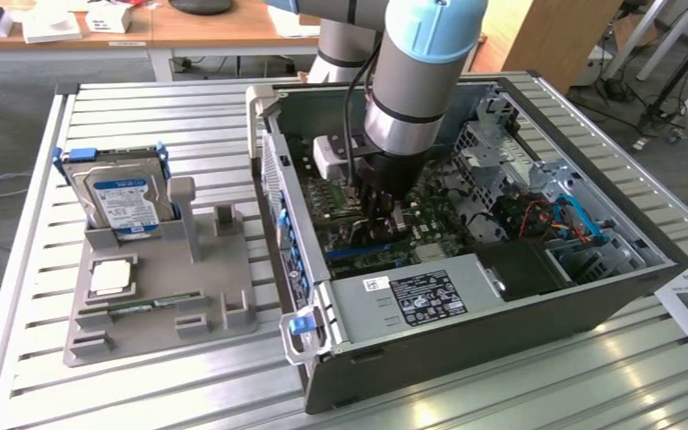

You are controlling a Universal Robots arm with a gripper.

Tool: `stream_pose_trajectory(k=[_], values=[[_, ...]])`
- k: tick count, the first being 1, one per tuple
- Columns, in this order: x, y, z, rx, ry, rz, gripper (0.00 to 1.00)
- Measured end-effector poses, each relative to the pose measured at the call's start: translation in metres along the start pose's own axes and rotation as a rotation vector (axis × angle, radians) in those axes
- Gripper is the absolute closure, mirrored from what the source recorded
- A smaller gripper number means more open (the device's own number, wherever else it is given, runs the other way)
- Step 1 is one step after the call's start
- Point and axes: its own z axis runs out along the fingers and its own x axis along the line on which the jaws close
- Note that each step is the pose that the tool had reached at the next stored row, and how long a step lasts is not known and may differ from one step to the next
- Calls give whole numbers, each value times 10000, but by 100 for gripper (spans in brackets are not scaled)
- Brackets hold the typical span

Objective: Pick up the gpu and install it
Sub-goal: 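Insert the gpu into the slot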

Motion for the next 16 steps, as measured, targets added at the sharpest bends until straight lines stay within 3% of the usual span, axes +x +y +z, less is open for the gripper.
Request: stream_pose_trajectory(k=[16], values=[[3,12,-2,6,-6,-22,72]])
